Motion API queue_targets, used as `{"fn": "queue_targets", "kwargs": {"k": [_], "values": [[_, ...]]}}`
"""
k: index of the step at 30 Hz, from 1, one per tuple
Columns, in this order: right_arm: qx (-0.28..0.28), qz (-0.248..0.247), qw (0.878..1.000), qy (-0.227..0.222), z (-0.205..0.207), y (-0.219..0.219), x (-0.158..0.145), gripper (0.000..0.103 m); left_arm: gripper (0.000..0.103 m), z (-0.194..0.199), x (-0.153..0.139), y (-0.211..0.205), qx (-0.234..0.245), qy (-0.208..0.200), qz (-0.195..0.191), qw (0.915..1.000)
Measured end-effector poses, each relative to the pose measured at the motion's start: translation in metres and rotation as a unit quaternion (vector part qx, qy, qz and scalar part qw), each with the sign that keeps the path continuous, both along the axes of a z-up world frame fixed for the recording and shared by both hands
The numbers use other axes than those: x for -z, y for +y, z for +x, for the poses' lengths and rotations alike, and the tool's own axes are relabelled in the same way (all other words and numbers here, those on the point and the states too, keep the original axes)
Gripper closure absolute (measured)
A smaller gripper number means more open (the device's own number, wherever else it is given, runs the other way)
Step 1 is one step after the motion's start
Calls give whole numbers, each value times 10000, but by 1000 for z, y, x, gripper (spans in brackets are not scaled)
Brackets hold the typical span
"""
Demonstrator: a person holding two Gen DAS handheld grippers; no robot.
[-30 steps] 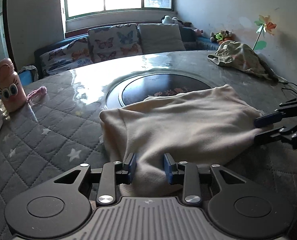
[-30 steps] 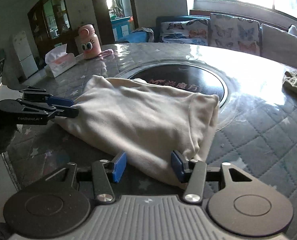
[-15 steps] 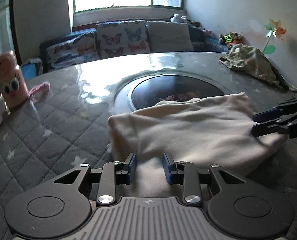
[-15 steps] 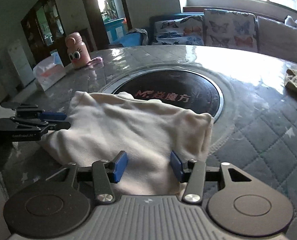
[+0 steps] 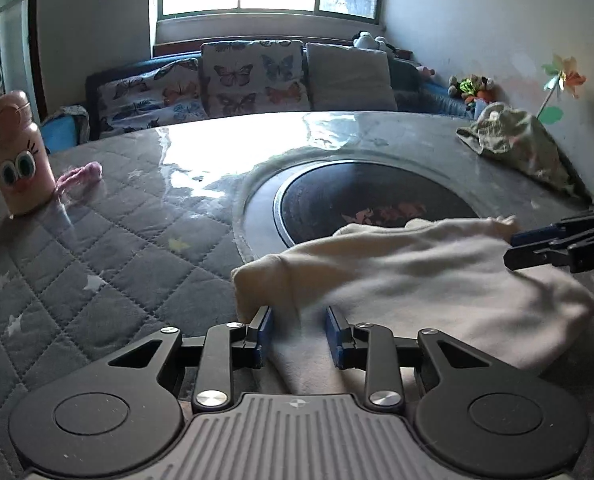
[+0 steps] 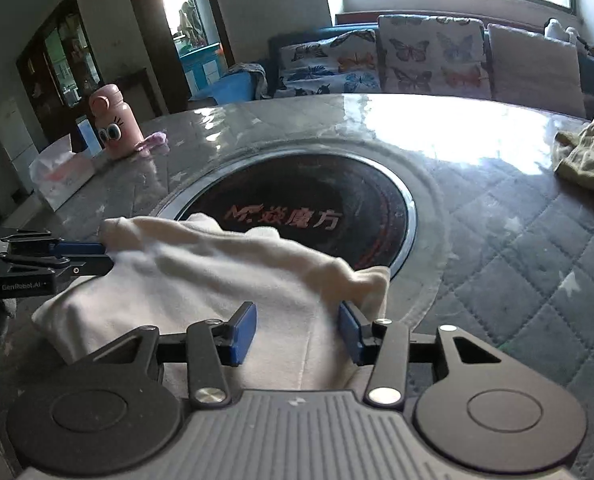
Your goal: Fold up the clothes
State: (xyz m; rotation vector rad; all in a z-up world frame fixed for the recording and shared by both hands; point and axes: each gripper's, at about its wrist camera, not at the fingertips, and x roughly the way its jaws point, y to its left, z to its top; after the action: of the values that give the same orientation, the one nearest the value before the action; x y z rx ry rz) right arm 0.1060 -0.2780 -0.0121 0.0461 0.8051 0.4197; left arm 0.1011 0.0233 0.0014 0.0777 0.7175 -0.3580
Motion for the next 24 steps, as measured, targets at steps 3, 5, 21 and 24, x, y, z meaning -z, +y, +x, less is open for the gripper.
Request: {"fn": "queue_targets", "kwargs": {"k": [3,5,21,24], "values": [[-29,11,9999,-134,2,2,-7,57,71,1,-9,-2,21,-141,-74,9999],[6,17,9999,-111,6,2,-4,57,71,5,-11,-6,30,-179,-71,9998],[148,26,9998,-100,13,-4,-2,59,71,22,1,0,-174,26,-52,9998],[170,21,9998,-111,13,-5,-3,59,70,17,-4,5,-287,-4,-61,9996]]}}
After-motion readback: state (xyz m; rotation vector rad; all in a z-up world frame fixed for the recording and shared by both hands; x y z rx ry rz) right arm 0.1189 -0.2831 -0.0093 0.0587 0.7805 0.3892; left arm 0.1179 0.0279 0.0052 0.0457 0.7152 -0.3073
